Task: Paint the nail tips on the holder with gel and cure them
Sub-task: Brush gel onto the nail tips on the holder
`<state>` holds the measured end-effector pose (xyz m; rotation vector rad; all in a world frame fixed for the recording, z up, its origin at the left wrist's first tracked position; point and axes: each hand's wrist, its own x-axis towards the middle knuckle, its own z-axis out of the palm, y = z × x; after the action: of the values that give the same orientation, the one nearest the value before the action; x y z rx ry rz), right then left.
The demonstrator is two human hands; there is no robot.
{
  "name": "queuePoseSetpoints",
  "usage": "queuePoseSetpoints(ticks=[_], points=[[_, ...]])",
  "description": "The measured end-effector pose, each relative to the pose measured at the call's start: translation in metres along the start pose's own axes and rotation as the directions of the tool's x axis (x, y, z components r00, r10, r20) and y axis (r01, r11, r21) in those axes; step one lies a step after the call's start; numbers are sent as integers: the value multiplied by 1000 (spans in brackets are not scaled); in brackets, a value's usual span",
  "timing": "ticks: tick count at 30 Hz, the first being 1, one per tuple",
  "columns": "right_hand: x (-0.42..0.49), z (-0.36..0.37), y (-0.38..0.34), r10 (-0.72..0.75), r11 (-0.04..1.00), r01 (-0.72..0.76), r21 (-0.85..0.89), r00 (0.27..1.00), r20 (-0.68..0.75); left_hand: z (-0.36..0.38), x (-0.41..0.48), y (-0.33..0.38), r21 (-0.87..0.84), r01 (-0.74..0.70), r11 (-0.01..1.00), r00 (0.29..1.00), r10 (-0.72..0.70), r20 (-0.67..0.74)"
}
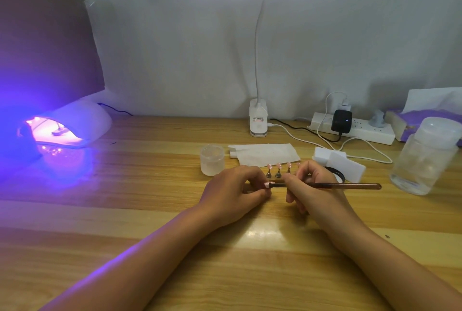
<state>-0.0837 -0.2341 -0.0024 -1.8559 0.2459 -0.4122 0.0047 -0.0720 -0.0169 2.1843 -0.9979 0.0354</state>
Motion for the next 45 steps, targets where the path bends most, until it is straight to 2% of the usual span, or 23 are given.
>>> queuePoseSetpoints(ticks=[6,10,16,20,34,40,45], points=[[2,-1,4,16,1000,-16,9,997,-75,0,0,1,-1,-12,1000,1000,12,-10],[3,-4,5,46,991,-31,132,993,-111,0,-1,1,-2,-24,1000,1000,24,-20],[0,-3,-1,-23,969,28,244,999,-26,0,-1,1,-1,-30,1000,999,30,-45],[0,-3,0,-61,976,66,207,998,-33,1,-1,1,-2,-36,999,998,36,-44],[3,1,3,-50,997,49,63,999,16,0,0,-1,-7,-22,1000,1000,22,-22],[3,0,4,-56,998,56,16,998,-40,0,0,-2,-4,-28,1000,999,28,-19],[5,-1,7,-29,998,35,60,994,-106,0,1,-2,-29,-37,999,999,36,-22]])
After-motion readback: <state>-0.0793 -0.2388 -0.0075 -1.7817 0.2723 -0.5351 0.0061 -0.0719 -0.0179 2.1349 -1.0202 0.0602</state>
